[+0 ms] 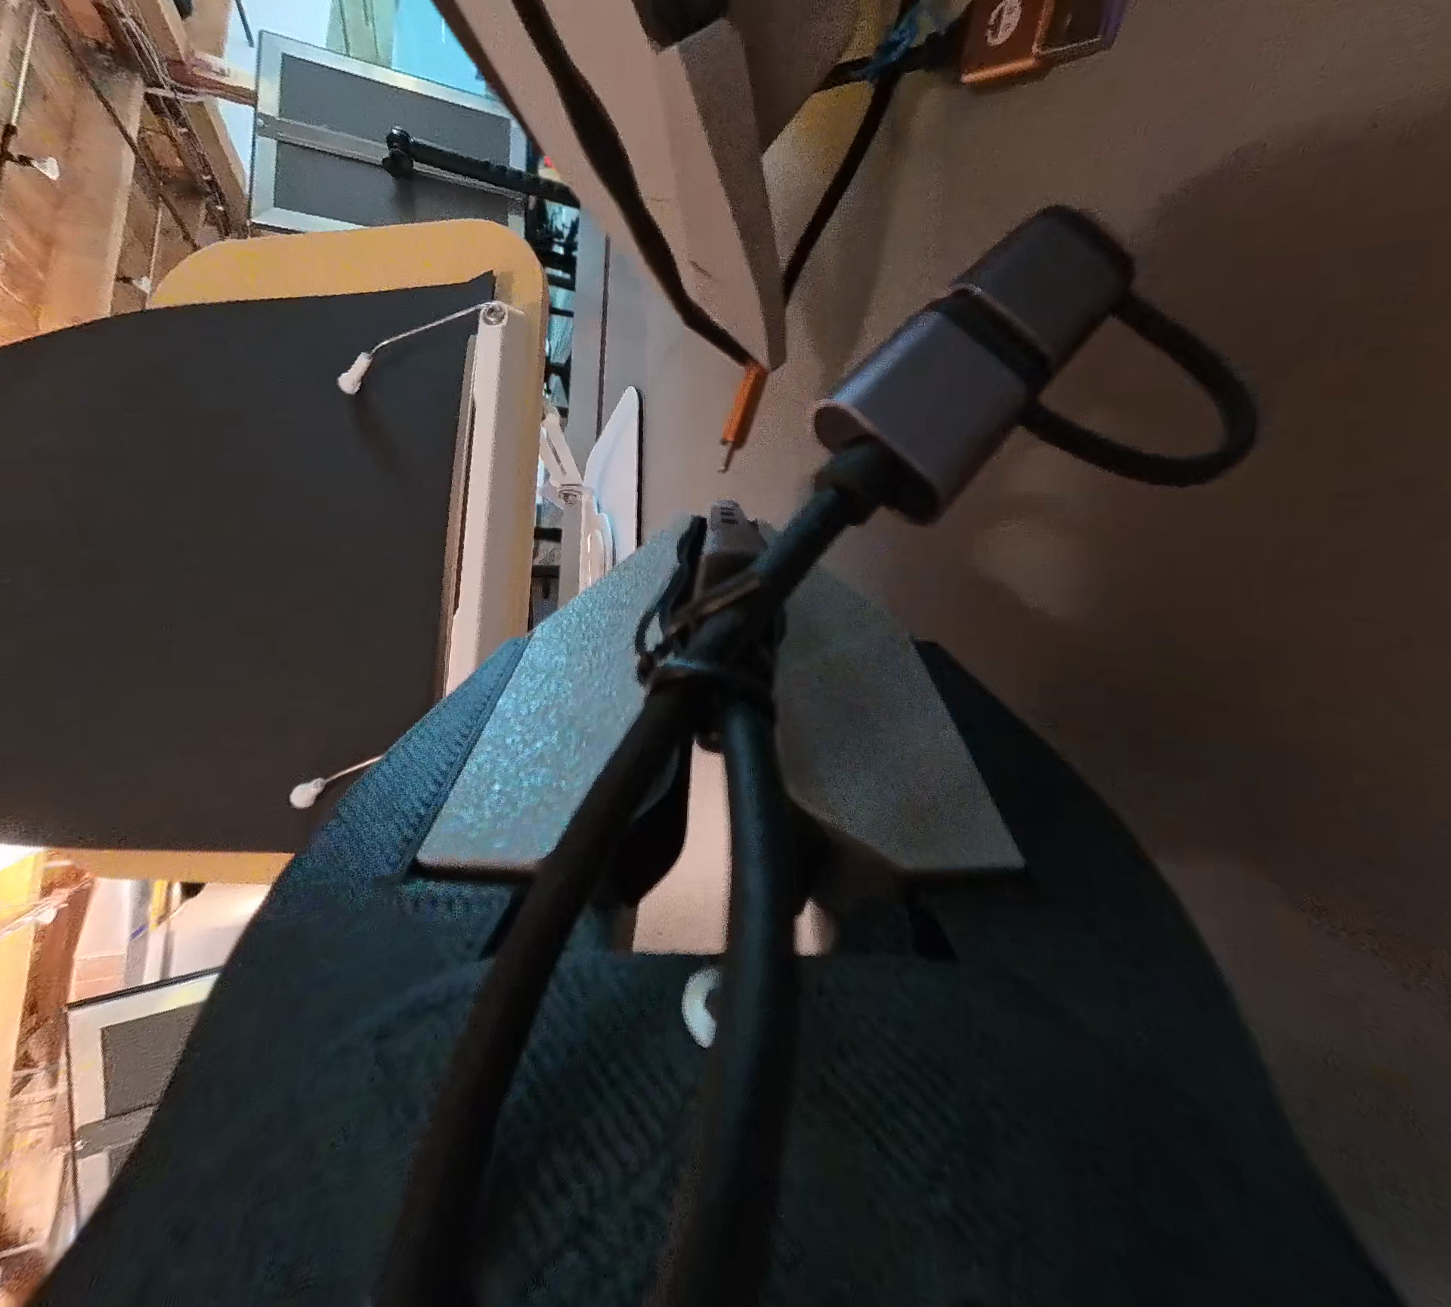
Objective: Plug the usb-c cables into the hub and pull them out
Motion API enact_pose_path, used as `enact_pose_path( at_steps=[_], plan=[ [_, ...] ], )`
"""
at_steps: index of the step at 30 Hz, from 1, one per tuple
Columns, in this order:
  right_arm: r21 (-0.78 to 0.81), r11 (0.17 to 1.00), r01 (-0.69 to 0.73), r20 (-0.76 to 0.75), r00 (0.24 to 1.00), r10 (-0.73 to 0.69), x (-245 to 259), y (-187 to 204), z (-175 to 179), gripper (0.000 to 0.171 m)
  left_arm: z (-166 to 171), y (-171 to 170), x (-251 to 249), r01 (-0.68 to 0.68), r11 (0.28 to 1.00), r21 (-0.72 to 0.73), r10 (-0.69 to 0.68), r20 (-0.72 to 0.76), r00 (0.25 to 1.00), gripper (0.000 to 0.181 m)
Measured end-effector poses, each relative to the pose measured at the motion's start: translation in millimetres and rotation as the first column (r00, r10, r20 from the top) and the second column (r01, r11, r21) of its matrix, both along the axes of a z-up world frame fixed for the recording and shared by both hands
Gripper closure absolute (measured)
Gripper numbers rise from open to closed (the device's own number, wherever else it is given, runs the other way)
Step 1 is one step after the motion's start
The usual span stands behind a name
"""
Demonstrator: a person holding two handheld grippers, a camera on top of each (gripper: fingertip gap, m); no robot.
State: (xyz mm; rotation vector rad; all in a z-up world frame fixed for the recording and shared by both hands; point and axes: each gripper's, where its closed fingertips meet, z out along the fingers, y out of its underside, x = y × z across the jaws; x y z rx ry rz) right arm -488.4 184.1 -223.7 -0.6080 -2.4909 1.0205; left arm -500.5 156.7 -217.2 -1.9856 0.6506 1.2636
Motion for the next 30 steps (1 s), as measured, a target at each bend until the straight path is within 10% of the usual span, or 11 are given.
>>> enact_pose_path(
  at_steps=[30],
  plan=[
    [0.147, 0.989, 0.029, -0.182, 0.983, -0.002, 1, -9, 7, 0.166, 6, 5, -9, -0.125, 0.991, -0.051, 0.115, -0.170, 0.979, 0.173]
  ],
)
